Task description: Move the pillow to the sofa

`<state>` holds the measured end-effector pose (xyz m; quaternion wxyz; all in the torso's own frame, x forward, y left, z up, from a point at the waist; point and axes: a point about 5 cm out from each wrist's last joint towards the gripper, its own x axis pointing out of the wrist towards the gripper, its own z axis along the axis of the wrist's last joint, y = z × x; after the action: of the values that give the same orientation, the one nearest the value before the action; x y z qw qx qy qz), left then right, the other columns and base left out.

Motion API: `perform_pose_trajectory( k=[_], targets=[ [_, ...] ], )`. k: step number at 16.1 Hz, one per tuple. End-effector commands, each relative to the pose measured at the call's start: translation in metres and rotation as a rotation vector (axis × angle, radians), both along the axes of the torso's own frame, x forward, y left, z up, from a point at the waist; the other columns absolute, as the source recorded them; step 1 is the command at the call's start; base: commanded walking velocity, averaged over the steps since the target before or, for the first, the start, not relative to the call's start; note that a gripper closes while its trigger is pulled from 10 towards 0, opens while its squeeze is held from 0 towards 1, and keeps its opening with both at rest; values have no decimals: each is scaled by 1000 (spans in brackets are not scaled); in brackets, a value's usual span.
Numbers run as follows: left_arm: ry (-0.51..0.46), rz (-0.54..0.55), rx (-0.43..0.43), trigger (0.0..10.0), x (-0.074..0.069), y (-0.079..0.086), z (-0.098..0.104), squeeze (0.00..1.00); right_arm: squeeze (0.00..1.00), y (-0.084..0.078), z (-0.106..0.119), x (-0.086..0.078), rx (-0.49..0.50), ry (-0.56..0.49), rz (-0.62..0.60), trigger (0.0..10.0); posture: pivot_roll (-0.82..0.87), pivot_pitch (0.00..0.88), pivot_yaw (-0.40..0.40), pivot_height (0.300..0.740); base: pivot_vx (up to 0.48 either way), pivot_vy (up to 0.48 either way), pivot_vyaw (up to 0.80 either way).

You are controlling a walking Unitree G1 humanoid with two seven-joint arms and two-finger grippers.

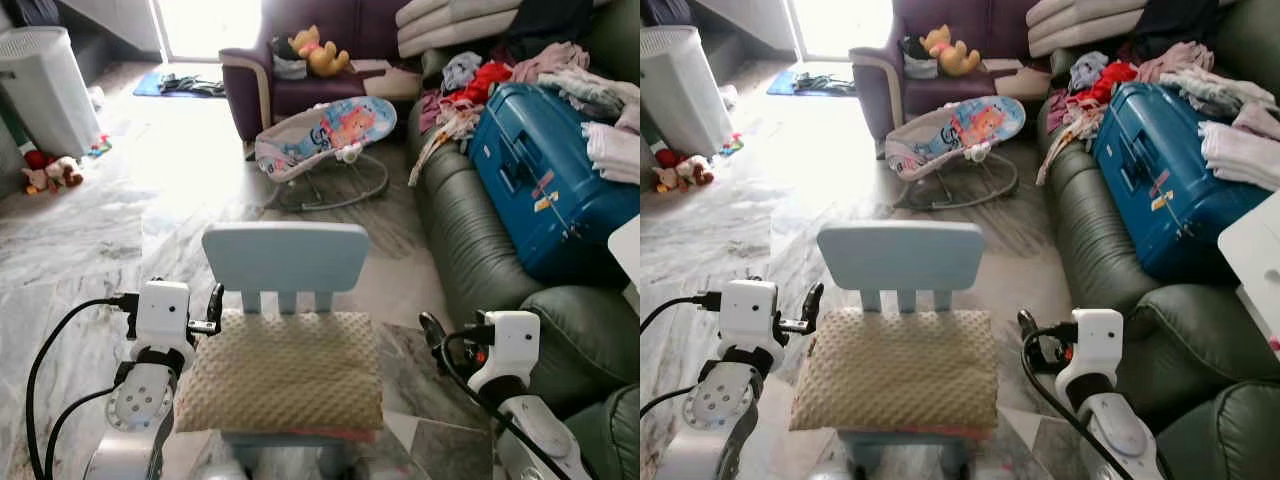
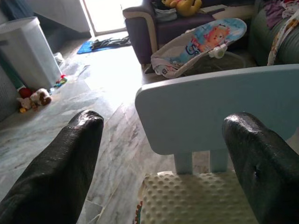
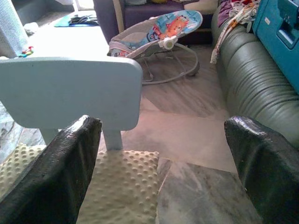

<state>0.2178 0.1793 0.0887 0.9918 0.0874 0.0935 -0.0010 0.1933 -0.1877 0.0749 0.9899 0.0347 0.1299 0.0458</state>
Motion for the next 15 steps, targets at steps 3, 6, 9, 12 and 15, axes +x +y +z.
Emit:
perform_pose_trajectory(
  k=[3, 6, 9, 12, 15],
  targets=[
    [12, 11, 16, 10000, 0, 2, -2, 0, 0, 1, 0, 0, 6, -4, 14, 10000, -21, 0, -11, 649, 0, 0, 0],
    [13, 11, 18, 10000, 0, 2, -2, 0, 0, 1, 0, 0, 5, -4, 15, 10000, -21, 0, -11, 622, 0, 0, 0],
    [6, 20, 22, 10000, 1, 2, -1, 0, 0, 1, 1, 1, 3, -11, 16, 10000, -21, 0, -11, 605, 0, 0, 0],
    [-24, 65, 57, 10000, 2, 6, 2, 0, 0, 1, 2, 2, 3, -14, 19, 10000, -19, 0, -15, 605, 0, 0, 0],
    [-19, 65, 77, 10000, 2, 7, 2, 0, 0, 0, 4, 6, 2, -24, 20, 10000, -17, 0, -16, 605, 0, 0, 0]
  ],
)
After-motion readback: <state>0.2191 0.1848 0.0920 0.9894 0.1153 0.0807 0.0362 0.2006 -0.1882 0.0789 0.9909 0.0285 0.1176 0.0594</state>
